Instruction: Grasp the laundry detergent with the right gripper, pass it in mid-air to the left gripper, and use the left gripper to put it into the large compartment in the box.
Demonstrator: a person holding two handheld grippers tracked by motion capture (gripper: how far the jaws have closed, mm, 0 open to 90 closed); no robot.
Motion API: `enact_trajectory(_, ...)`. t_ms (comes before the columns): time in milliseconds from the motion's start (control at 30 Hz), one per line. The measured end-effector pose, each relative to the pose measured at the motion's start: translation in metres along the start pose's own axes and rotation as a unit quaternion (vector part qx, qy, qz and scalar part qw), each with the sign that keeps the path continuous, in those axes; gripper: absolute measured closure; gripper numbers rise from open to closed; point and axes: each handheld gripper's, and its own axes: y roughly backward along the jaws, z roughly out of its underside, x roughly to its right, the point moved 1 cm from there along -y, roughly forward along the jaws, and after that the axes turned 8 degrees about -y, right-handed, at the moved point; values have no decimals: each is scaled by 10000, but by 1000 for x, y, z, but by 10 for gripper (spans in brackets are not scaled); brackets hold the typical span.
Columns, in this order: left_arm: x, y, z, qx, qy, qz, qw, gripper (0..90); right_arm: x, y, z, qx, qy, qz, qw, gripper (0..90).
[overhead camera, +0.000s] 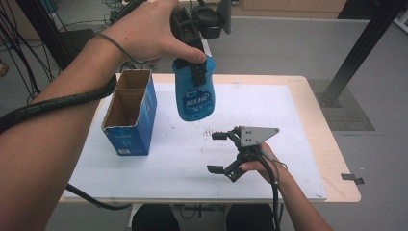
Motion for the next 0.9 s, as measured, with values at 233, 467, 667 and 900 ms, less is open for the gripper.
enact_trajectory(233,-21,-7,18,-49,525,-143,9985,380,-1,2,1,27,-8,23,10000,10)
enact_trajectory(467,-42,-10,35,-100,1159,-152,9931,380,0,1,0,8,-20,21,10000,10)
enact_trajectory(667,-53,-12,47,-160,1785,-257,9835,380,-1,2,1,10,-27,36,10000,11)
enact_trajectory(900,-61,-18,54,-377,2580,-589,9636,380,-3,4,-1,4,10,93,10000,13)
